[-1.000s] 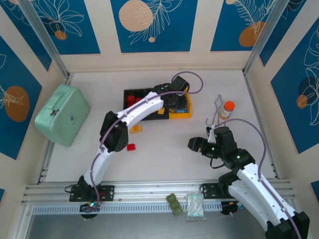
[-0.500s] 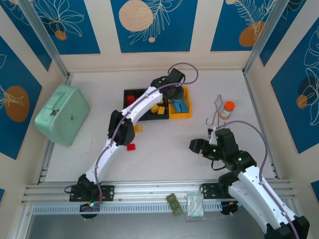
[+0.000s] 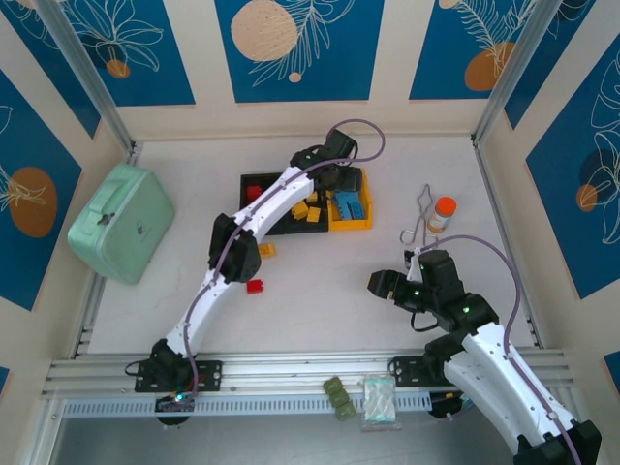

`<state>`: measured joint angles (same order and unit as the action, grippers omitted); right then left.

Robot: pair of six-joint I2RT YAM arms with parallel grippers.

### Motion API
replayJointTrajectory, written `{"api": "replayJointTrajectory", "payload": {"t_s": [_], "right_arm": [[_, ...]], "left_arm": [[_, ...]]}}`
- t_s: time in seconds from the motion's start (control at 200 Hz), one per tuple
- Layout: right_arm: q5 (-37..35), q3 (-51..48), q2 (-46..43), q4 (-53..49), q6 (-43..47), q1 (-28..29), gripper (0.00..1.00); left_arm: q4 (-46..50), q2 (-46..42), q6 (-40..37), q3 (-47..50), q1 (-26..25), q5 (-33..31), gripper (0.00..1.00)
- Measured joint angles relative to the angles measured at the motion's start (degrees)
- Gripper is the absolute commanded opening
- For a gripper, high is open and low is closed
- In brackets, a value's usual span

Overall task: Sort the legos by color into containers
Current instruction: Place the lego in the container, then pick up the lego from the middle-left of the table.

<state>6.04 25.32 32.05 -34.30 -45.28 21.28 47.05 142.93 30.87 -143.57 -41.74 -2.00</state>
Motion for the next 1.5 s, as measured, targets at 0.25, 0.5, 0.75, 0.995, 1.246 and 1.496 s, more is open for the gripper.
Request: {"api": "replayJointTrajectory", "payload": {"t_s": [0.25,0.5,0.75,0.995,1.246,1.496], "right_arm": [[-0.02,0.04,1.9,0.46,0.13,0.92,0.71],[-1.16,1.29,7.72,2.95,0.33,6.86,0.71],[-4.13,7.45,17.57,7.3,1.68,15.78,0.7],[-4.57,12.28,24.87,10.78,5.09,21.42,0.71],[-4.79,18.58,32.13,13.35,10.6,25.83,0.72],[-5.25,22.05,36.87,14.64,14.27,28.89,0.72]], "left_arm": [[-7.45,-27.39,-1.4,34.12,-2.38,1.62,0.61],[-11.52,-46.66,-1.4,55.95,-2.38,1.68,0.61],[-11.19,-58.8,-0.74,73.92,-2.01,-0.24,0.64],[-10.97,-70.1,2.45,87.08,0.44,-1.95,0.68],[-10.62,-74.49,5.6,94.6,2.27,-2.84,0.7],[-12.26,-73.37,8.31,99.03,2.89,-3.04,0.78]]}}
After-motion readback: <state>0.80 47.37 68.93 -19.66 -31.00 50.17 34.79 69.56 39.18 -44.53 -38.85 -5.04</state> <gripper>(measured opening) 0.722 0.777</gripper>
